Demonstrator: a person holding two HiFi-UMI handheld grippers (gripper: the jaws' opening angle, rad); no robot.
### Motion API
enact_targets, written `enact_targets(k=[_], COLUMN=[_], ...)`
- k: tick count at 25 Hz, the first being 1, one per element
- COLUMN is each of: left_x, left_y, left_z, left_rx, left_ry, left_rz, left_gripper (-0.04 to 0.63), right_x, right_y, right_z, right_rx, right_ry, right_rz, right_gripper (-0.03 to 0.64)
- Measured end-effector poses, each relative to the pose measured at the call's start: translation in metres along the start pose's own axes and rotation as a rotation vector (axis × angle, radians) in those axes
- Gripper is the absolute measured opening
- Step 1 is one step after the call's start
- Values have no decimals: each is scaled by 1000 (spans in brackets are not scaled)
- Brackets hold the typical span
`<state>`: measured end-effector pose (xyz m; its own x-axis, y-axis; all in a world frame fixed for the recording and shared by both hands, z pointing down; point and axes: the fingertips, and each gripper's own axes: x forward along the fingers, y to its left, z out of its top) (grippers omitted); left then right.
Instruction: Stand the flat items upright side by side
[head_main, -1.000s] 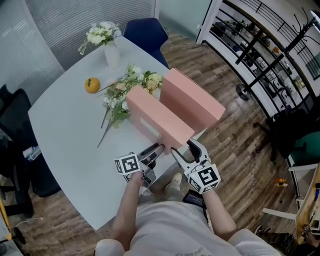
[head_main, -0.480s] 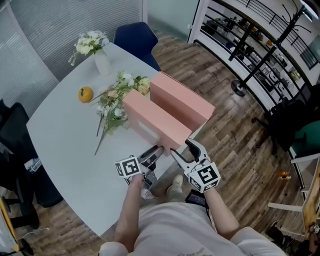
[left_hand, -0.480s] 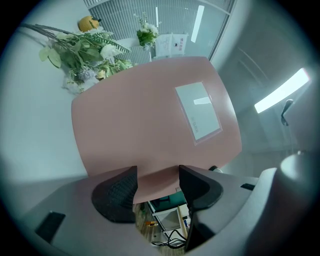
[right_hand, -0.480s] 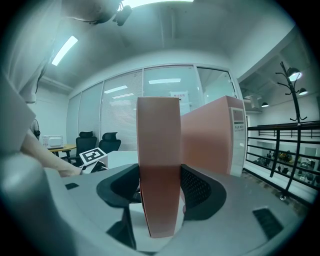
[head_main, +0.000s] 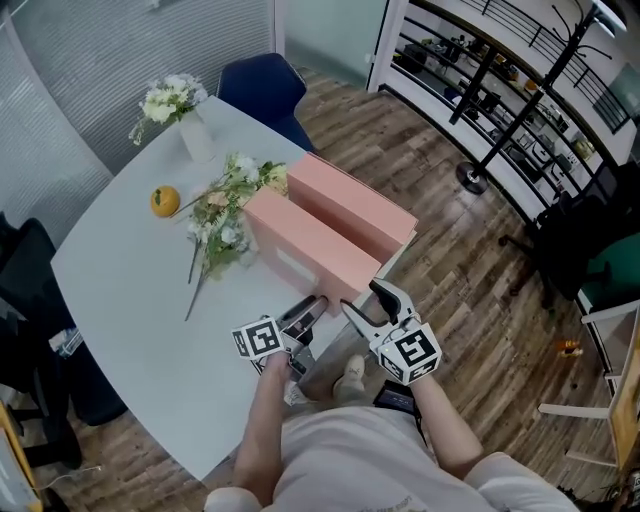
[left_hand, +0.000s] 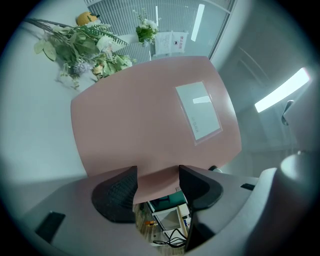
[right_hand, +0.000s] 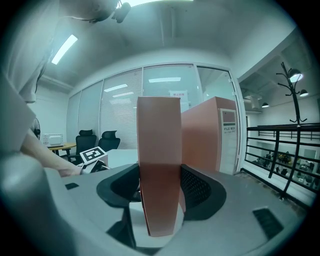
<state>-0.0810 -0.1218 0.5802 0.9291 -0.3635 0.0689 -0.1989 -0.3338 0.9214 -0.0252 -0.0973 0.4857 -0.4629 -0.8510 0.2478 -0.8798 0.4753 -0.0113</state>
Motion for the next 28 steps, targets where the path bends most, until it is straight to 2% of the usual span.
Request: enact_targets(k=[28], left_x=[30], left_y=[-1], left_z=[3], left_rx=[-2], left_ry=[9], left_rz=[-6], left_gripper=[247], right_x=[-1], right_y=[-30], right_z=[1], right_rx=[-28], right_ry=[16], right_rz=[0], right_gripper=[273])
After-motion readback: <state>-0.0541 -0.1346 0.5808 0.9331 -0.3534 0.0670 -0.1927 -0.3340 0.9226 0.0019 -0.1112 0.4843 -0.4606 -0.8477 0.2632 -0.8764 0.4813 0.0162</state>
